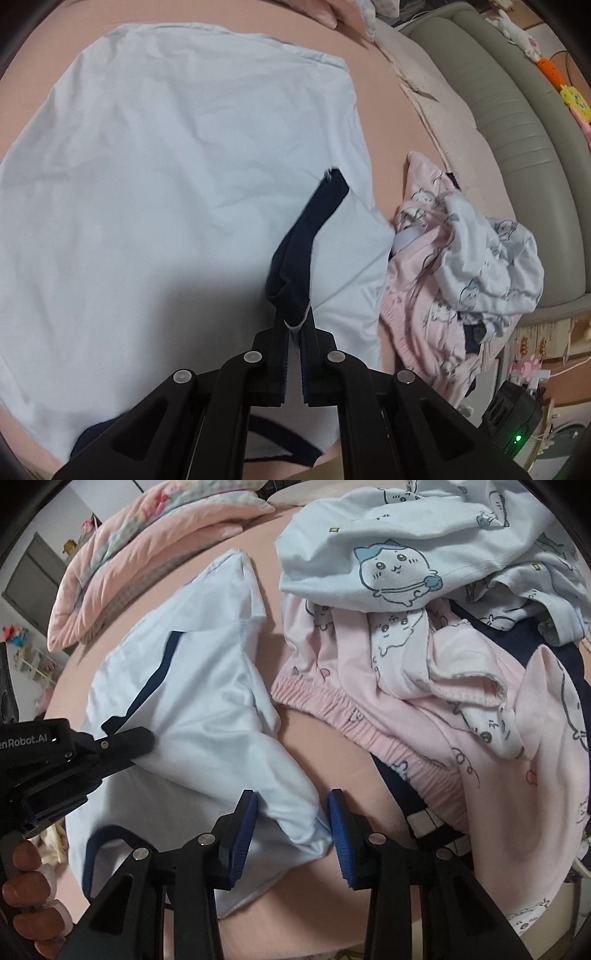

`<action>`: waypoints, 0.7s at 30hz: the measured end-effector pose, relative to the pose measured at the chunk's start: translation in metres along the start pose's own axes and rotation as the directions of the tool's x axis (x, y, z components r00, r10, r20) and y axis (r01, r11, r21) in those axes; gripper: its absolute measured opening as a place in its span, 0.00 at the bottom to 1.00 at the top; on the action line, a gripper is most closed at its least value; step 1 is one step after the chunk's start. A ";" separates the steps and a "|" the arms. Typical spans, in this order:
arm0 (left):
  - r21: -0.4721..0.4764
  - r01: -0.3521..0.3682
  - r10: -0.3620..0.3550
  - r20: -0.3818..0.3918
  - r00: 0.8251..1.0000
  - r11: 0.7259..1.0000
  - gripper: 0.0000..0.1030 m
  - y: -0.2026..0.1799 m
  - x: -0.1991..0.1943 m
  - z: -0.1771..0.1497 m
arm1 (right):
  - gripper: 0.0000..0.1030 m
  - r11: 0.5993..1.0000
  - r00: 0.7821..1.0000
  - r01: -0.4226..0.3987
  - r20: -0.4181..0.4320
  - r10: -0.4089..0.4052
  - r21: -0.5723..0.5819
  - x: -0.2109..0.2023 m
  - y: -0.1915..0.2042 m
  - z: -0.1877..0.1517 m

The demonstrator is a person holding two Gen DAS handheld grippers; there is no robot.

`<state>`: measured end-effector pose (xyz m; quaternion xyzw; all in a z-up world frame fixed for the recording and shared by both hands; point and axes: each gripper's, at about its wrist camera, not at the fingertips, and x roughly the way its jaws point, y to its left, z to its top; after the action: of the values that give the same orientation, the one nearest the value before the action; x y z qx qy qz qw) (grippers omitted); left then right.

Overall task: Fold clothes
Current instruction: 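Lift the gripped sleeve with both tools and fold it over the shirt body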

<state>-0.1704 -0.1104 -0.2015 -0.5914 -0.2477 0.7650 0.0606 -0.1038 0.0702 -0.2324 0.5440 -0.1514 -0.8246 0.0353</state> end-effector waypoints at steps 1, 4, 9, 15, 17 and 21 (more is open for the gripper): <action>-0.002 -0.003 0.003 -0.005 1.000 1.000 0.04 0.002 0.000 -0.001 | 0.36 1.000 1.000 0.003 -0.002 -0.004 -0.008 -0.001 0.000 -0.001; -0.016 0.006 -0.007 -0.016 1.000 1.000 0.04 0.008 -0.002 -0.001 | 0.36 0.999 1.000 0.014 -0.006 -0.014 -0.031 -0.004 0.001 -0.004; 0.008 -0.008 0.008 -0.036 0.999 1.000 0.04 0.006 -0.004 -0.008 | 0.39 0.998 0.999 0.036 -0.005 -0.036 -0.052 -0.012 0.006 -0.008; 0.069 -0.063 0.065 -0.023 0.998 0.996 0.13 -0.005 -0.012 -0.008 | 0.50 0.998 0.999 0.048 0.022 -0.047 -0.048 -0.036 0.007 -0.008; 0.078 -0.071 0.070 0.014 0.997 0.994 0.39 -0.005 -0.024 -0.008 | 0.55 0.995 0.997 0.067 0.052 -0.063 -0.074 -0.051 0.010 -0.008; 0.081 -0.035 0.027 0.101 0.995 0.996 0.79 0.001 -0.057 -0.009 | 0.55 0.985 0.993 0.093 0.088 -0.080 -0.149 -0.076 0.024 -0.008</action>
<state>-0.1451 -0.1304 -0.1535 -0.5532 -0.2095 0.8040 0.0608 -0.0681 0.0629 -0.1614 0.5117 -0.0654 -0.8560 0.0346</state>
